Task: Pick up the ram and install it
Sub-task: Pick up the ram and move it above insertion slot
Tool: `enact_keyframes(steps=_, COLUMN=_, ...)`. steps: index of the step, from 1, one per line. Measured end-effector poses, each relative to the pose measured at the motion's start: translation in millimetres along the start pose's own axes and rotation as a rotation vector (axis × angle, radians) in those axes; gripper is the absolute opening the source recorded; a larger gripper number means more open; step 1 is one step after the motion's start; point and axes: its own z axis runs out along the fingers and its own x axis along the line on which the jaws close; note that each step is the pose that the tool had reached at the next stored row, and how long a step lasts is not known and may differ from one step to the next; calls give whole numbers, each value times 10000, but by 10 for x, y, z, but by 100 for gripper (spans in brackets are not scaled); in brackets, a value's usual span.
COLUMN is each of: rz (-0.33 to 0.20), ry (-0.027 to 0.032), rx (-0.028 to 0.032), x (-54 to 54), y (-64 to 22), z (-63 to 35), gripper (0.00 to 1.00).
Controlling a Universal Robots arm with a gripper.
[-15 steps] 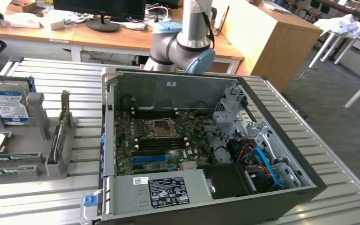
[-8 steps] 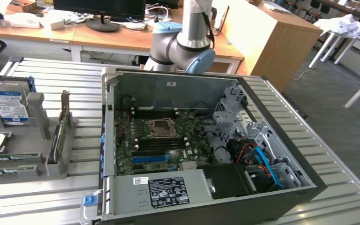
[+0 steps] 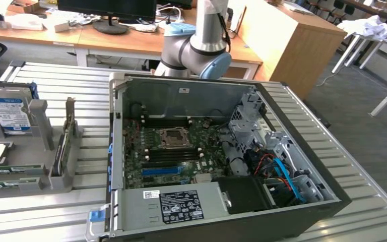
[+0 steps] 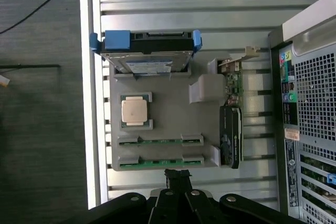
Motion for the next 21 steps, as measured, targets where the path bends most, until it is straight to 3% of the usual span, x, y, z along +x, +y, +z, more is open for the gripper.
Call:
enact_keyframes(steps=4, rz=-409, ry=18, rx=-9, x=0, y=0, z=1, gripper=11)
enact_keyframes(steps=21, rz=-3493, ry=156, rx=-81, x=0, y=-1, z=11, gripper=11)
